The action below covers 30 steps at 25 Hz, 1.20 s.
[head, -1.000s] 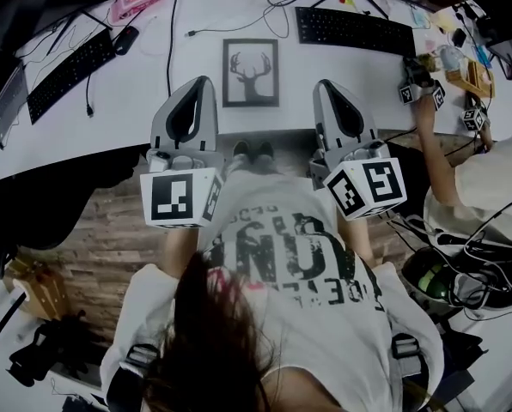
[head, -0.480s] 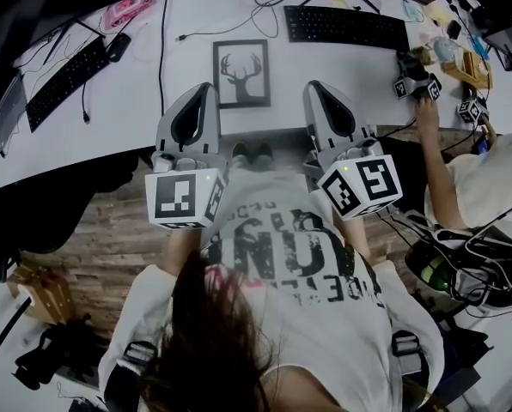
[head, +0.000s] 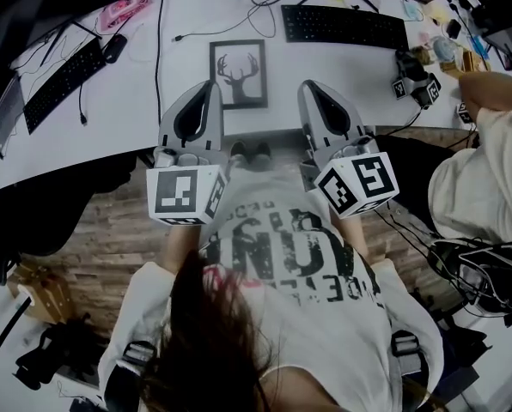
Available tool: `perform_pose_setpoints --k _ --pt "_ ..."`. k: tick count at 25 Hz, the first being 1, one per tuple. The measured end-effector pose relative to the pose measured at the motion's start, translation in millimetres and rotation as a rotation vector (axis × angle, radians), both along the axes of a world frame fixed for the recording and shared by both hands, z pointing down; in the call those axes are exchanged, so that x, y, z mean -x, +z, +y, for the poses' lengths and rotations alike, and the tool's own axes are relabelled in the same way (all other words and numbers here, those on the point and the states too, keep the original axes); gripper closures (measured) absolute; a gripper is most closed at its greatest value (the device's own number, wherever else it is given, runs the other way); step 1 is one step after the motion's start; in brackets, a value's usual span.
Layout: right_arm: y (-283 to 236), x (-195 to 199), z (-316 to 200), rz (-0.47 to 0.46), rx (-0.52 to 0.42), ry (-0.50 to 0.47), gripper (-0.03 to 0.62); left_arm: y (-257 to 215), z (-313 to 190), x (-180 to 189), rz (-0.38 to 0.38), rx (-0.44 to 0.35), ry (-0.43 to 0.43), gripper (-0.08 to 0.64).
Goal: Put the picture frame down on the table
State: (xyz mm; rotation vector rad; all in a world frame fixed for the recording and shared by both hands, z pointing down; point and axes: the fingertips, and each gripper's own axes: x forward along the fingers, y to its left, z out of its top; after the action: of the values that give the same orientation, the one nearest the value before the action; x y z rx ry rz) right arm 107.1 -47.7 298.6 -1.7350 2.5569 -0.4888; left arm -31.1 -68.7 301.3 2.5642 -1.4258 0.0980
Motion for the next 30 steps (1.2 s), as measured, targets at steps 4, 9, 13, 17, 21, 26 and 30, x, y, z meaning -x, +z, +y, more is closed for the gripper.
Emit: perform_pose_setpoints --k 4,9,13,17,21,26,30 --pt "1.7 3.6 -2.7 0.001 0.009 -0.01 0.592 -2.3 -3.7 -6.5 -0.007 -0.004 0.027 0.558" --pt "4.1 9.1 -6.8 0.001 0.014 -0.017 0.592 -0.2 -7.2 -5.9 0.005 0.011 0.028 0.558" --pt "5.5 10.5 -8.7 0.009 0.021 -0.016 0.592 1.8 -8.3 -5.0 0.009 0.02 0.031 0.558" --pt "6.4 10.4 -10.4 0.013 0.022 -0.01 0.592 3.2 -10.0 -3.9 0.011 0.022 0.033 0.558" --pt "6.9 12.1 -12.0 0.015 0.024 -0.009 0.592 5.0 -11.8 -1.0 0.012 0.026 0.03 0.558" --pt "8.1 13.6 -13.4 0.017 0.031 -0.005 0.592 6.2 -12.8 1.4 0.012 0.032 0.032 0.558" --pt "8.9 16.3 -15.7 0.017 0.032 -0.007 0.592 7.1 -14.9 3.9 0.015 0.035 0.03 0.558"
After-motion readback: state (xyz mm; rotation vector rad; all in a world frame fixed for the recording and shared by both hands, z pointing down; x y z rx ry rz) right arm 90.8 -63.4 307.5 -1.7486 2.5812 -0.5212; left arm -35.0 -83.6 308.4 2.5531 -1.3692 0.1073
